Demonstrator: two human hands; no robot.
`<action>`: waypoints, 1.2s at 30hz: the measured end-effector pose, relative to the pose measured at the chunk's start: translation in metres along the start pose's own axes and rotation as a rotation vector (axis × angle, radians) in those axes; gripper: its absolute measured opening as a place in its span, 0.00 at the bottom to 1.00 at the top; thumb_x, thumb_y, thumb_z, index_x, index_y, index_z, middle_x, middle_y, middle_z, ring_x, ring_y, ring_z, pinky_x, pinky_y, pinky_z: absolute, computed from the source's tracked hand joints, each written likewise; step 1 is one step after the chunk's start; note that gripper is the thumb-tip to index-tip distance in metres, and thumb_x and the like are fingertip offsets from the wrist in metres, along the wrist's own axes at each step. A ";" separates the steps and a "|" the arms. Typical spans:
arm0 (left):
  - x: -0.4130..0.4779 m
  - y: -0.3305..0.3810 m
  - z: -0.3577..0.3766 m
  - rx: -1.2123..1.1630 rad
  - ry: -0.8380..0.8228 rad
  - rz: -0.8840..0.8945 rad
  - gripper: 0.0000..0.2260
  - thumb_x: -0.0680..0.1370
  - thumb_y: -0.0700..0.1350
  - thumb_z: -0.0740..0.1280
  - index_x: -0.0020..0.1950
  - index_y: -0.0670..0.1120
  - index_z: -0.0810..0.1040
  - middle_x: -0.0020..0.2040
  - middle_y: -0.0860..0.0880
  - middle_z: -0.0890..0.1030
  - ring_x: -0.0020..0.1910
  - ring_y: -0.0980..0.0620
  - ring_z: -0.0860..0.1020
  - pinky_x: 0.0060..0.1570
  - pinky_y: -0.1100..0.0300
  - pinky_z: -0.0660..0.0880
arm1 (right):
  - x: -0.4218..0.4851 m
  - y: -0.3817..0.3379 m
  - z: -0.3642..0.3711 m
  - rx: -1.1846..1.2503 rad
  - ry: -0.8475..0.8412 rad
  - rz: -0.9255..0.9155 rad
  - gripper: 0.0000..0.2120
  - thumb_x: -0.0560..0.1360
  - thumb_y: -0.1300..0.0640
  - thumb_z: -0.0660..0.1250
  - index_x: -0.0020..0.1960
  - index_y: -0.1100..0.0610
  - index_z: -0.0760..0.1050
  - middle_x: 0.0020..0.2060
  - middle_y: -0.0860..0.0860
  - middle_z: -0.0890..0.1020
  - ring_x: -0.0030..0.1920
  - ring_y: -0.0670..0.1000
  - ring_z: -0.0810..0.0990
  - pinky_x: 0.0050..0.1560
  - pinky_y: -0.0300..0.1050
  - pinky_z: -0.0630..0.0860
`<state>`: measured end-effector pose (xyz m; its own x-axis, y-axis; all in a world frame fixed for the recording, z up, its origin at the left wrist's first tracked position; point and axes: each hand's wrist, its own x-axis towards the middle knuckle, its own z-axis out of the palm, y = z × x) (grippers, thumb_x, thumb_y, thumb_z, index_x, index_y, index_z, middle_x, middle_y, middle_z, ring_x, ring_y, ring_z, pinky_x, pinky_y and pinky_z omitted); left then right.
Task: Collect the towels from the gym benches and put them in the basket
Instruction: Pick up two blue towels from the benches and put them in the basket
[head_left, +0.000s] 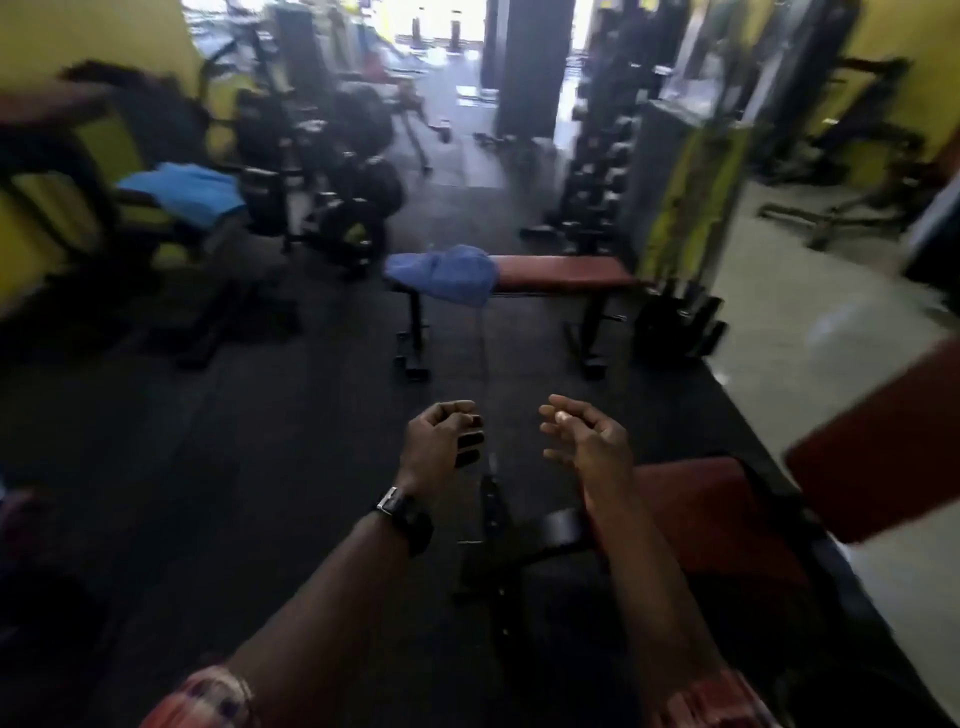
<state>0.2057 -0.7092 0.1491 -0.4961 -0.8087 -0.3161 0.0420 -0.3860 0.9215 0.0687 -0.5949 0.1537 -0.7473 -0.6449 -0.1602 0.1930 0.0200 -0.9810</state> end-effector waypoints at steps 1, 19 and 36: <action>-0.002 0.009 -0.034 -0.010 0.050 0.014 0.07 0.79 0.38 0.63 0.52 0.43 0.80 0.45 0.47 0.82 0.43 0.49 0.81 0.45 0.54 0.78 | 0.000 0.003 0.033 -0.013 -0.046 0.002 0.11 0.78 0.63 0.64 0.49 0.51 0.82 0.49 0.51 0.86 0.49 0.50 0.83 0.40 0.46 0.80; -0.012 0.068 -0.468 -0.309 0.957 0.124 0.07 0.79 0.35 0.61 0.49 0.44 0.76 0.40 0.47 0.79 0.35 0.52 0.77 0.32 0.60 0.72 | -0.025 0.099 0.530 -0.164 -0.914 0.201 0.08 0.77 0.63 0.65 0.51 0.54 0.81 0.52 0.55 0.85 0.49 0.52 0.82 0.42 0.49 0.80; 0.082 0.058 -0.704 -0.411 1.119 -0.185 0.09 0.79 0.37 0.62 0.56 0.50 0.72 0.45 0.46 0.75 0.37 0.51 0.75 0.33 0.60 0.72 | 0.005 0.166 0.779 -0.444 -1.102 0.348 0.09 0.80 0.62 0.62 0.55 0.54 0.79 0.54 0.54 0.84 0.55 0.54 0.82 0.56 0.58 0.80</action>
<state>0.7784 -1.1108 0.0182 0.4942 -0.5845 -0.6436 0.4234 -0.4848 0.7653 0.5921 -1.1897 0.0751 0.2756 -0.8479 -0.4528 -0.1187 0.4374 -0.8914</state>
